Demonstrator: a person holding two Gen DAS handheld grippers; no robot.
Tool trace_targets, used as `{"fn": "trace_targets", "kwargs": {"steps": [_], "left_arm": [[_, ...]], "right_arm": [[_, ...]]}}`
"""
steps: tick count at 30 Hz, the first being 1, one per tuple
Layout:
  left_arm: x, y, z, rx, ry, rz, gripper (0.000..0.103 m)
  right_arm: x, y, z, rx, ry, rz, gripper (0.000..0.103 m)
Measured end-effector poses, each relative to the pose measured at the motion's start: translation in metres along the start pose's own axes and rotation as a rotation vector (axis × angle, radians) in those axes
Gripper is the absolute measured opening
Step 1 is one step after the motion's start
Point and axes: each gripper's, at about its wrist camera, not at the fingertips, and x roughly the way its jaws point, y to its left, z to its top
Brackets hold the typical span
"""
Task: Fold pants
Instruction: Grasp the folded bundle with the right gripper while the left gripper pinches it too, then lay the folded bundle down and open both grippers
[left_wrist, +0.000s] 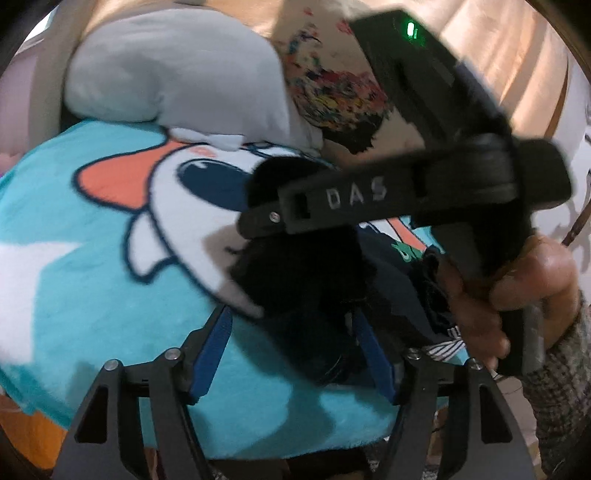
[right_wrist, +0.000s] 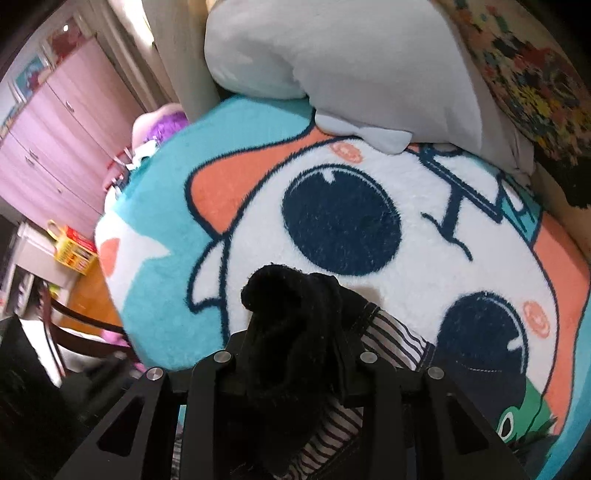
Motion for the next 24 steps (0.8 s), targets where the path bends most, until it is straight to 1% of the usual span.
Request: {"fn": "trace_targets", "kwargs": {"steps": [1,2,3,4,8,11,14,16,19,24], "left_arm": [[0.004,-0.006,0.001,0.014,0.007,0.003,0.058],[0.007,-0.012,0.003,0.032,0.018,-0.004,0.031],[0.011,-0.018,0.004,0.047,0.034,-0.006,0.021],[0.012,-0.022,0.005,0.056,0.040,0.000,0.018],[0.002,-0.040,0.008,0.080,0.015,-0.020,0.017],[-0.005,-0.058,0.014,0.094,0.008,-0.066,0.017],[-0.005,-0.086,0.019,0.143,0.007,-0.103,0.017],[-0.001,-0.104,0.021,0.178,0.015,-0.125,0.017],[0.014,-0.131,0.024,0.215,0.049,-0.173,0.017],[0.043,-0.173,0.015,0.288,0.100,-0.201,0.017]], "right_arm": [[-0.004,-0.002,-0.002,0.003,-0.014,0.012,0.033],[-0.009,-0.003,-0.005,0.012,-0.027,0.025,0.033],[-0.017,-0.008,-0.008,0.023,-0.044,0.040,0.033],[-0.009,0.006,-0.008,0.036,-0.057,0.044,0.033],[-0.030,-0.005,-0.021,0.088,-0.124,0.090,0.033],[-0.053,-0.025,-0.036,0.146,-0.178,0.141,0.033],[-0.075,-0.045,-0.050,0.196,-0.222,0.177,0.033],[-0.092,-0.059,-0.063,0.230,-0.257,0.188,0.033],[-0.113,-0.085,-0.084,0.290,-0.295,0.194,0.033],[-0.125,-0.139,-0.129,0.430,-0.340,0.191,0.033]]}}
